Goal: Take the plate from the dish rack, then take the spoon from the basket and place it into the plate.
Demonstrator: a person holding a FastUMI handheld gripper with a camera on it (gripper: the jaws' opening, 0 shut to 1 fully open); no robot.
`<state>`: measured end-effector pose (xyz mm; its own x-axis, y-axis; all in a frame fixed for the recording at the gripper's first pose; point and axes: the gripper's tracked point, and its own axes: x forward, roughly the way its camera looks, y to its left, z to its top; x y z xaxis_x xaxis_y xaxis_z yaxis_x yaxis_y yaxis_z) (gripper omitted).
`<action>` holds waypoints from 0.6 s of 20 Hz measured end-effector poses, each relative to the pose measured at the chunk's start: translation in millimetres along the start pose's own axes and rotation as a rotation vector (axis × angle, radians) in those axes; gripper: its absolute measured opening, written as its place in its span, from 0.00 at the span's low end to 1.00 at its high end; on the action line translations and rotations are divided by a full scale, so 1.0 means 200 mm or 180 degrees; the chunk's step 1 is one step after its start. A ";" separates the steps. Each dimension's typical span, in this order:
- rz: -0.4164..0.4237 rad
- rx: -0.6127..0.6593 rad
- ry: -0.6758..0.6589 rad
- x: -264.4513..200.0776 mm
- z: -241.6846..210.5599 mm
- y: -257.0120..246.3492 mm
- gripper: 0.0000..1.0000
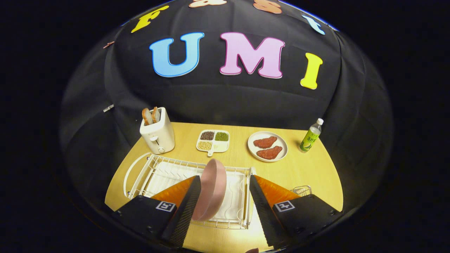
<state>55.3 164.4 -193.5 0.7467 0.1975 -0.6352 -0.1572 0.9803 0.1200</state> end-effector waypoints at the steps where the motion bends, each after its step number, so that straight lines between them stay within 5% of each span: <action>1: -0.0009 0.0029 0.0102 0.04 -0.04 0.02 0.85; 3: -0.0128 0.0026 0.0258 0.11 -0.11 0.04 0.82; 8: -0.0517 -0.0080 0.0460 0.23 -0.20 0.01 0.36; 12: -0.0821 -0.0209 0.0565 0.25 -0.22 -0.05 0.19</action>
<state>66.2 164.0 -260.0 0.6438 -0.0679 -0.7621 -0.0231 0.9939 -0.1081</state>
